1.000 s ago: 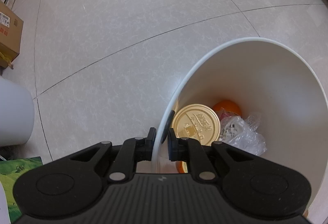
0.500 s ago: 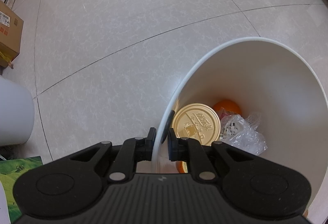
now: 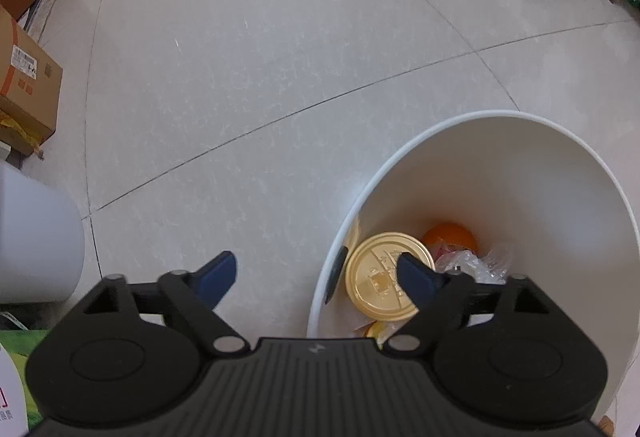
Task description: Collect trash
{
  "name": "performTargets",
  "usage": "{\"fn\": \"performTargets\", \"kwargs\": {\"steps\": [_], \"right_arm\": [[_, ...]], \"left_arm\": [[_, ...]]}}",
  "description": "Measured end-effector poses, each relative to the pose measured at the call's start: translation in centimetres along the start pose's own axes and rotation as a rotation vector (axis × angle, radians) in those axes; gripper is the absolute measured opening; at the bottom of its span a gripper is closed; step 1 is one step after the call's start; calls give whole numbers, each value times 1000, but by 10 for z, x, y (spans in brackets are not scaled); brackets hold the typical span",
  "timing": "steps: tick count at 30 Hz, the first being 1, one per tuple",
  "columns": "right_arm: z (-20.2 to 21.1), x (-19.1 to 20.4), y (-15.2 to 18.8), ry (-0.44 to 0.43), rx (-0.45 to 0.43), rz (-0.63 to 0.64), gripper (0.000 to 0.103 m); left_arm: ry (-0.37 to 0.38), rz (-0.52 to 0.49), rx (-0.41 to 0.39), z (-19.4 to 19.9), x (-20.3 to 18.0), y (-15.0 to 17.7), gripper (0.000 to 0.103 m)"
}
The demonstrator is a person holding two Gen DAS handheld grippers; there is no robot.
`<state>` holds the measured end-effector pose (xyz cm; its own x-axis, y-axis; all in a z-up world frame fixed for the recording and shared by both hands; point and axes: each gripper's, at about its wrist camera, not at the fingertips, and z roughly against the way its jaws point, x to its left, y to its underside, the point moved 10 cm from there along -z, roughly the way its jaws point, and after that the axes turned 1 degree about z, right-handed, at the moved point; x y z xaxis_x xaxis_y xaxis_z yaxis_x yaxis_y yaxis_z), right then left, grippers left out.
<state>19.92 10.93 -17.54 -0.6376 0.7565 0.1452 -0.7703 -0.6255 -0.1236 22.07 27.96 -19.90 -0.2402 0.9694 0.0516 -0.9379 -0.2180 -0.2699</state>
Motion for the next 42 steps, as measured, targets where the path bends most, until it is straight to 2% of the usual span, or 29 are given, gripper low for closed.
{"fn": "performTargets", "kwargs": {"steps": [6, 9, 15, 20, 26, 32, 36, 42], "right_arm": [[0, -1, 1, 10, -10, -26, 91], [-2, -4, 4, 29, -23, -43, 97], [-6, -11, 16, 135, -46, -86, 101], [-3, -13, 37, 195, -52, -142, 101], [16, -11, 63, 305, -72, -167, 101], [44, 3, 82, 299, -86, -239, 103], [61, 13, 90, 336, -106, -233, 103], [87, 28, 89, 363, -130, -217, 103]], "left_arm": [[7, -23, -14, 7, -2, 6, 91], [-5, -33, -41, 16, -3, 8, 92], [7, -50, -102, 47, -10, 19, 94], [-9, -94, -127, 83, -22, 48, 95], [10, -11, -110, 119, -28, 96, 95], [8, 33, -99, 147, -26, 128, 95], [38, 69, -90, 165, -30, 139, 95], [-19, 86, -72, 185, -25, 144, 95]]}}
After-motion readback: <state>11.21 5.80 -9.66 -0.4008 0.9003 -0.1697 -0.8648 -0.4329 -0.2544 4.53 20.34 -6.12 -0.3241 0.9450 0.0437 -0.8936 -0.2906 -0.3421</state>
